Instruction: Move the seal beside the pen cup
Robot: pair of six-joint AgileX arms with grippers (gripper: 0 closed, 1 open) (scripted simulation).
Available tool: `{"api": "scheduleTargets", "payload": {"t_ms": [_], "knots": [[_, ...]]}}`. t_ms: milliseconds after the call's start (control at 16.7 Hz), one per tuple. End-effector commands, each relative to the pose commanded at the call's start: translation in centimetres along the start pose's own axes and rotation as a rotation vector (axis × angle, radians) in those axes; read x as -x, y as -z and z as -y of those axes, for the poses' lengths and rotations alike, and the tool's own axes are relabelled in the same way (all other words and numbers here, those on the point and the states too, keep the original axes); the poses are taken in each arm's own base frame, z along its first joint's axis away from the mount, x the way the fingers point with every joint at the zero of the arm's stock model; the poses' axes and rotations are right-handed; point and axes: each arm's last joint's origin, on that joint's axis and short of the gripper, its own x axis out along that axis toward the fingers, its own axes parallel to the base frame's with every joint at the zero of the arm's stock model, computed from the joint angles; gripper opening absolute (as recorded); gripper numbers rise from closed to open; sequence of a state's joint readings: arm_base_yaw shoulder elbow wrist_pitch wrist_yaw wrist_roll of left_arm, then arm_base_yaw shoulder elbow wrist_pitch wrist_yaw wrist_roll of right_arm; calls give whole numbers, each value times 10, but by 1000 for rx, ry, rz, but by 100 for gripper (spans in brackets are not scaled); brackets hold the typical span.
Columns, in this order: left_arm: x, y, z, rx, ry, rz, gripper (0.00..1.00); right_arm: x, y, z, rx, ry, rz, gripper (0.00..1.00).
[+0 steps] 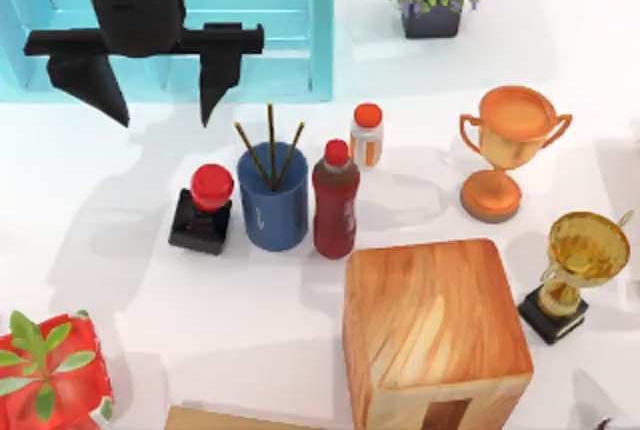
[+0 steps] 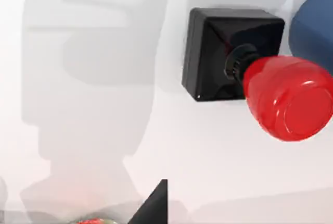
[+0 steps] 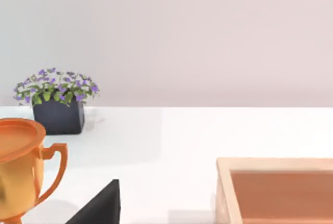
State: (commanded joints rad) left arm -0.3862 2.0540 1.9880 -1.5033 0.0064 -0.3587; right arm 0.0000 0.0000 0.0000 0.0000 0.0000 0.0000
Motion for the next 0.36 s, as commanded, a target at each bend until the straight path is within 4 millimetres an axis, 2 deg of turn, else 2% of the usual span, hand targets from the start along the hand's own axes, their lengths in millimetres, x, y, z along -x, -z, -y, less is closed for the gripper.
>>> {"api": "scheduleTargets", "payload": {"t_ms": [360], "knots": [[0, 0, 0, 0, 0, 0, 100, 0, 0, 0, 0, 0, 0, 100]]}}
